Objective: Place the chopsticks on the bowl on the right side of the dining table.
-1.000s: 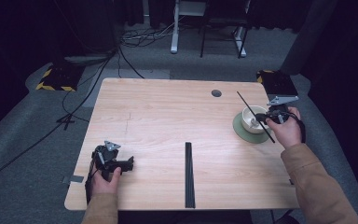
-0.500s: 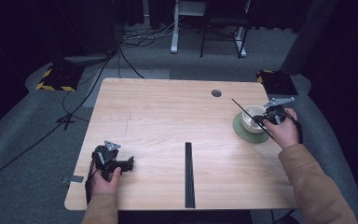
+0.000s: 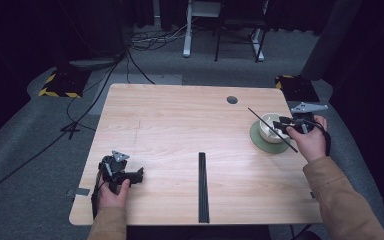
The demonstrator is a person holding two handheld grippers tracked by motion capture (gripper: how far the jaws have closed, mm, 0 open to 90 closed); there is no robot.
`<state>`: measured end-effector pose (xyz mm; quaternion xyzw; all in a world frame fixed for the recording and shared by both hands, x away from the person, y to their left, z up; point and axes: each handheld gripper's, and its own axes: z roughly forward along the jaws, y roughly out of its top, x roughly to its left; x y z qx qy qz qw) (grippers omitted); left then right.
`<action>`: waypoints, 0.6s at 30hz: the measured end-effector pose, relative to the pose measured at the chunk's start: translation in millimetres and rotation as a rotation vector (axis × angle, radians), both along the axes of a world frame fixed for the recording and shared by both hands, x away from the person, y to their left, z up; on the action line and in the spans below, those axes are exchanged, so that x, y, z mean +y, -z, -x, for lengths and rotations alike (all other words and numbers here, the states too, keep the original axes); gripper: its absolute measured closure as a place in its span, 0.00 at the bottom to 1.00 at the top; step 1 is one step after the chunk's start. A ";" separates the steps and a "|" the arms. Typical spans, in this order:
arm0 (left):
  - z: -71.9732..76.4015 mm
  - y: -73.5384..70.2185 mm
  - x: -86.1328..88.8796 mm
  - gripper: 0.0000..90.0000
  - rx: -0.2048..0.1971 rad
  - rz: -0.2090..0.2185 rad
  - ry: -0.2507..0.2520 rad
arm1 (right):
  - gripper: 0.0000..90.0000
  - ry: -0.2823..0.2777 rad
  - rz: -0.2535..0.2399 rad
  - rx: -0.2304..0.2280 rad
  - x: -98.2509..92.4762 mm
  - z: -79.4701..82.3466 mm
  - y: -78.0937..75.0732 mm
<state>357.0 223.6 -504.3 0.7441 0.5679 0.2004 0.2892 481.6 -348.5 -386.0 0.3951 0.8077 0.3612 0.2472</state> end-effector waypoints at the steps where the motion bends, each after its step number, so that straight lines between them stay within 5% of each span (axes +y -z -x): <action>1: 0.0 0.0 0.1 0.00 -0.001 -0.001 0.000 | 0.68 -0.007 -0.001 -0.017 1.3 5.3 -5.4; 18: -0.5 0.2 -0.6 0.00 0.000 0.003 -0.004 | 0.61 -0.113 -0.039 -0.060 28.8 65.3 -39.7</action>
